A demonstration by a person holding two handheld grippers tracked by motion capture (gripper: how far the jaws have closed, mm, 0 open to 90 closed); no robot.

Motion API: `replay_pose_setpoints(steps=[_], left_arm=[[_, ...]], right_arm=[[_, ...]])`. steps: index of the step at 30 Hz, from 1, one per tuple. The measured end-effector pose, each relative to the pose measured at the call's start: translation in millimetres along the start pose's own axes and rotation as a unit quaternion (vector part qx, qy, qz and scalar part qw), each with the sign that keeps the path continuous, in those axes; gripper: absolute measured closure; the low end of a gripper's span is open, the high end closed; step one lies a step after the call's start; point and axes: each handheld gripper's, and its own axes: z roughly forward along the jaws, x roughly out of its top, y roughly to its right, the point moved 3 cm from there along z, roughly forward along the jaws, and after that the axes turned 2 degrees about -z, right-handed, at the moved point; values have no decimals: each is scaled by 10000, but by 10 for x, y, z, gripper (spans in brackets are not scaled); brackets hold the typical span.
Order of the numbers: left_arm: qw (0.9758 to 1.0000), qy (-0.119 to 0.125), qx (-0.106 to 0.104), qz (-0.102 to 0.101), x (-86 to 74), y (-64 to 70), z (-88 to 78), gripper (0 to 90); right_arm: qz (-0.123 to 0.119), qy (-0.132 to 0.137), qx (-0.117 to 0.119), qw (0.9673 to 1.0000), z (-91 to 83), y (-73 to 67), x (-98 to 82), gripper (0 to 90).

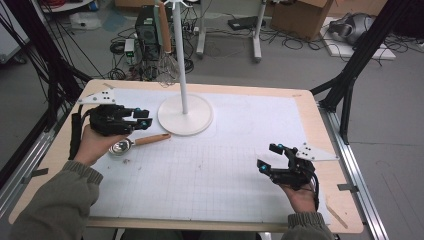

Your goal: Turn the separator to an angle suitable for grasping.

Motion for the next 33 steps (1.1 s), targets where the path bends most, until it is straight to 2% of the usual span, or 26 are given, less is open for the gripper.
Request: replay_pose_setpoints(steps=[2, 8, 11, 19, 25, 30, 32, 33], left_arm=[[10000, -67, -43, -6, -62, -37, 22, 670], [9994, -316, 116, -97, -274, -208, 70, 848], [9985, -480, 174, -209, -391, -325, 87, 892], [9962, -749, 351, -268, -616, -521, 190, 897], [9935, -895, 522, -468, -810, -662, 209, 896], [9916, -977, 639, -559, -876, -758, 219, 896], [9904, -1013, 697, -633, -900, -786, 227, 897], [9888, -1105, 769, -648, -924, -817, 233, 896]], right_arm=[[-10, -12, -13, 10000, -6, -4, -2, 192], [-12, 17, -43, 10000, -38, -7, -10, 192], [-17, 10, -71, 10000, -44, 2, -17, 192], [-7, -11, -99, 9999, -50, 16, -31, 192], [22, -39, -103, 9999, -54, 19, -45, 193], [17, -45, -101, 9999, -51, 18, -46, 192], [4, -50, -104, 9999, -51, 19, -47, 193], [5, -54, -100, 9999, -51, 18, -47, 192]])
